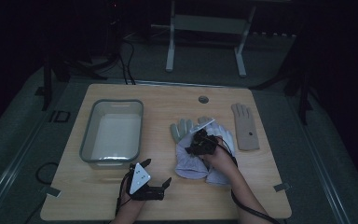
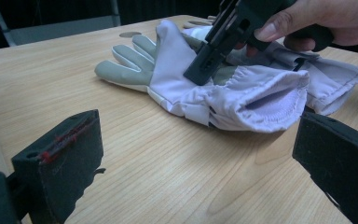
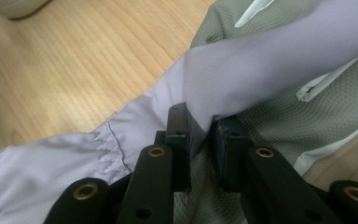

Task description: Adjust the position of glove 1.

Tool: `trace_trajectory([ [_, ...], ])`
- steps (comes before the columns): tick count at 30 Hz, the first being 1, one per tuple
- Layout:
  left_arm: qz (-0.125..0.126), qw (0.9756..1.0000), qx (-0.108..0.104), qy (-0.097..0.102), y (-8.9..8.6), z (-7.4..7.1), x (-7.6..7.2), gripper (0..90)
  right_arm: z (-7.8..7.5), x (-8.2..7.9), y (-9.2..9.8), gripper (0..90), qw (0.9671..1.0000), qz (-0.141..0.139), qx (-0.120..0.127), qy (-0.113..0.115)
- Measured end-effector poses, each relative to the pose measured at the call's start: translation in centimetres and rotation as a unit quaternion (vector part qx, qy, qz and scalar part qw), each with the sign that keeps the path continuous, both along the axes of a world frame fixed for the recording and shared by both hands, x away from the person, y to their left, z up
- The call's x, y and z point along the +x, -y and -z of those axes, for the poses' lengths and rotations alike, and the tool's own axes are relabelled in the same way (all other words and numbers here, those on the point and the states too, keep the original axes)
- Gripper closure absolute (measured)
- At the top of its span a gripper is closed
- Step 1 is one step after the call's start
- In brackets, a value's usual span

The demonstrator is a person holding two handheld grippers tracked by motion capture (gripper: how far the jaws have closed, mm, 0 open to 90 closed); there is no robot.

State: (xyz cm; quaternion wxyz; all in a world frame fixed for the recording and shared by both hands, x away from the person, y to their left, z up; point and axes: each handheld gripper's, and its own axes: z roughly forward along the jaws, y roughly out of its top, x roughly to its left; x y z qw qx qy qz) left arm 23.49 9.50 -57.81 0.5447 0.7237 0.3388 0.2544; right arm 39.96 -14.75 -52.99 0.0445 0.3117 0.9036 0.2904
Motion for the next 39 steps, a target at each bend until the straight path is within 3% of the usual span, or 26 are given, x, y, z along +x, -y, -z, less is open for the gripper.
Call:
trace_trajectory([
  [6,0.0,1.0,0.001,0.0,0.0,0.0,0.0,2.0,0.5,0.8,1.0,74.8,0.9992,0.02,0.033,-0.002],
  [12,0.001,1.0,0.0,-0.001,0.0,0.0,0.0,2.0,-0.2,0.5,0.9,59.4,0.9992,0.025,0.033,-0.002],
  [16,0.001,1.0,0.0,-0.001,0.0,0.0,0.0,2.0,-1.0,0.2,1.1,49.2,0.9991,0.028,0.028,0.015],
  [20,0.0,1.0,-0.002,-0.001,0.0,0.0,0.0,2.0,-2.2,-0.2,1.5,47.2,0.998,0.04,0.028,0.041],
  [27,0.0,1.0,-0.002,-0.001,0.0,0.0,0.0,2.0,-4.3,-0.8,3.3,42.0,0.9961,0.05,0.042,0.059],
  [39,-0.001,1.0,-0.003,-0.002,0.0,0.0,0.0,2.0,-7.1,-1.5,7.9,41.4,0.9934,0.076,0.017,0.084],
])
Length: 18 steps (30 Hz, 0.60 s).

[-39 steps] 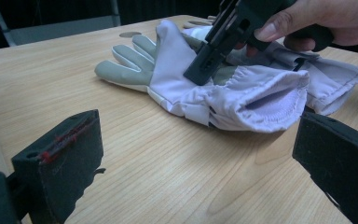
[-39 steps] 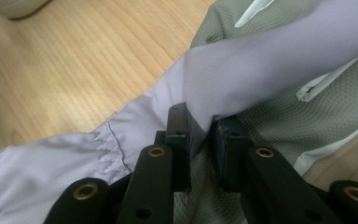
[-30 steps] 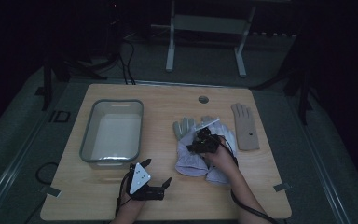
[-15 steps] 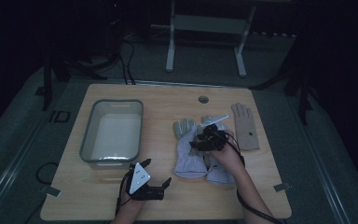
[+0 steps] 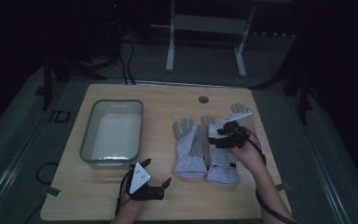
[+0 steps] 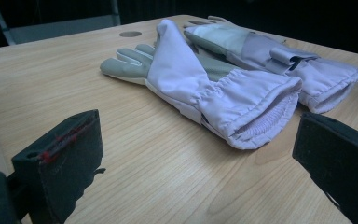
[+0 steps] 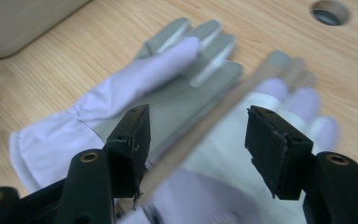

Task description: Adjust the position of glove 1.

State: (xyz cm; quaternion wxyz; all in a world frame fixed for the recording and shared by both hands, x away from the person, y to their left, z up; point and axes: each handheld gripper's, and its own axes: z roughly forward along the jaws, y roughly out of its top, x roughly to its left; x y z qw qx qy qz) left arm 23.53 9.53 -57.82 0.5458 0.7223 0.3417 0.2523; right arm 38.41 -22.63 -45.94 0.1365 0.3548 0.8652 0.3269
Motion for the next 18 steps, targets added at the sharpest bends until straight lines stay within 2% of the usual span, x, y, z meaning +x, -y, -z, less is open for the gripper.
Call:
trace_trajectory([
  [5,-0.001,1.0,0.001,0.0,0.0,0.0,0.0,2.0,-0.6,-0.5,2.4,43.1,0.9999,0.009,-0.01,0.0],
  [9,-0.001,1.0,0.001,0.0,0.0,0.0,0.0,2.0,-0.3,-0.9,3.8,44.8,0.9998,0.01,-0.015,-0.004],
  [14,-0.002,1.0,0.001,0.0,0.0,0.0,0.0,2.0,0.7,-1.4,4.5,47.1,0.9997,0.004,-0.02,-0.01],
  [18,-0.001,1.0,0.002,0.001,0.0,0.0,0.0,2.0,2.1,-1.4,4.5,45.9,0.9995,0.0,-0.02,-0.023],
])
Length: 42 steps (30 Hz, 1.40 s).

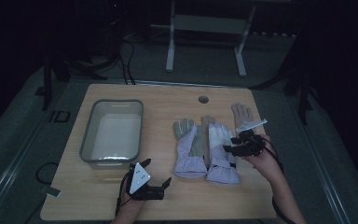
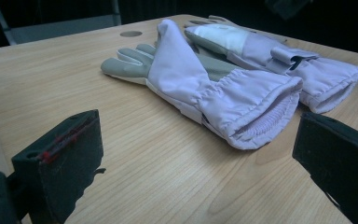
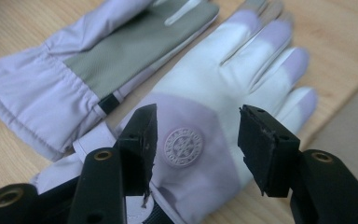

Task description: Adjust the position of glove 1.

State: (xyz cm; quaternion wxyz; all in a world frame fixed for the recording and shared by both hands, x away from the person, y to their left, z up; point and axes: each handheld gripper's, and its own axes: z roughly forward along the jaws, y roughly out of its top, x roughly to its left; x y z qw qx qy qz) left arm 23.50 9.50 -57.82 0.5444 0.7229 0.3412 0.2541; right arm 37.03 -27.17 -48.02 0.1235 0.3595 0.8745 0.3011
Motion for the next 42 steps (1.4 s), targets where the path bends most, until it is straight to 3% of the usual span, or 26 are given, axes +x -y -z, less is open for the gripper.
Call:
trace_trajectory([
  [5,0.0,1.0,-0.001,-0.001,0.0,0.0,0.0,2.0,2.3,0.1,-0.5,39.9,0.9996,-0.005,-0.025,-0.015],
  [9,0.001,1.0,0.0,0.0,0.0,0.0,0.0,2.0,4.2,0.6,-0.4,45.5,0.9981,-0.001,-0.046,-0.041],
  [11,0.001,1.0,0.001,0.0,0.0,0.0,0.0,2.0,4.8,0.8,-0.2,49.6,0.9982,-0.003,-0.035,-0.048],
  [13,0.001,1.0,0.001,0.0,0.0,0.0,0.0,2.0,4.9,0.6,-0.1,59.9,0.9983,-0.008,-0.024,-0.053],
  [20,-0.001,1.0,0.001,-0.001,0.0,0.0,0.0,2.0,4.9,-0.3,0.0,69.0,0.9989,0.023,0.0,-0.041],
  [24,-0.001,1.0,0.0,-0.001,0.0,0.0,0.0,2.0,4.2,-0.8,0.3,76.1,0.9985,0.038,0.011,-0.039],
  [30,-0.002,1.0,0.0,-0.001,0.0,0.0,0.0,2.0,2.8,-1.4,1.2,77.6,0.9971,0.057,0.036,-0.035],
  [35,-0.002,1.0,-0.001,-0.001,0.0,0.0,0.0,2.0,0.0,-2.1,1.7,78.0,0.9965,0.074,0.036,-0.012],
  [42,-0.002,1.0,-0.001,-0.001,0.0,0.0,0.0,2.0,-3.5,-2.4,2.0,78.5,0.997,0.066,0.039,0.013],
])
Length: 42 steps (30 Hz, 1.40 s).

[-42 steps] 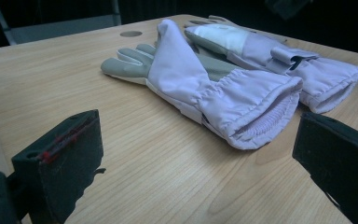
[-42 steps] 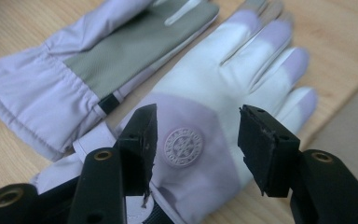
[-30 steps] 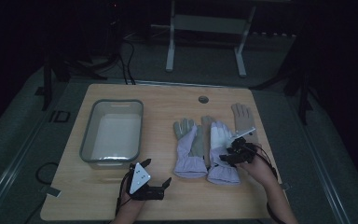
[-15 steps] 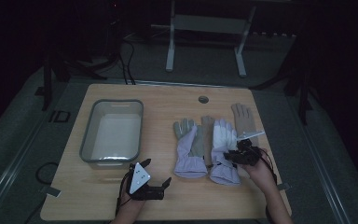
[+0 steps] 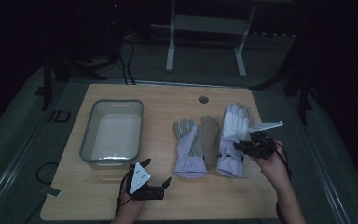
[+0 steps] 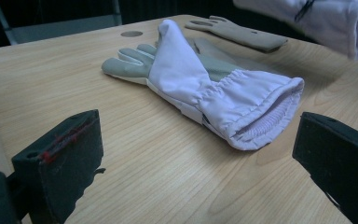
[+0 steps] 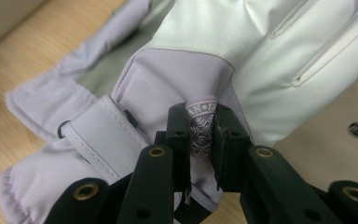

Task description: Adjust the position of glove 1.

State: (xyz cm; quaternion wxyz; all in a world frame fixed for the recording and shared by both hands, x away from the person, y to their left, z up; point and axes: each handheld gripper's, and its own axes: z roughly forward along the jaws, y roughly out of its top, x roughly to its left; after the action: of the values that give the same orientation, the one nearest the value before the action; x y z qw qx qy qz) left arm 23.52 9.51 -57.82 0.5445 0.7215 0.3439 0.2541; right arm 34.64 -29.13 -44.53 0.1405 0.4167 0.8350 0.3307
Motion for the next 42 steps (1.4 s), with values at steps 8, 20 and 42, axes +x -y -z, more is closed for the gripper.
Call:
trace_trajectory([
  [8,0.0,1.0,0.0,0.0,0.0,0.0,0.0,2.0,-3.6,-0.2,-1.5,78.5,0.9994,-0.023,-0.002,0.024],
  [20,0.001,1.0,0.0,0.001,0.0,0.0,0.0,2.0,-5.1,0.3,-7.3,78.3,0.9966,-0.075,-0.024,0.021],
  [42,0.003,1.0,0.0,0.0,0.0,0.0,0.0,2.0,1.0,2.4,-13.9,77.4,0.993,-0.085,-0.071,-0.042],
])
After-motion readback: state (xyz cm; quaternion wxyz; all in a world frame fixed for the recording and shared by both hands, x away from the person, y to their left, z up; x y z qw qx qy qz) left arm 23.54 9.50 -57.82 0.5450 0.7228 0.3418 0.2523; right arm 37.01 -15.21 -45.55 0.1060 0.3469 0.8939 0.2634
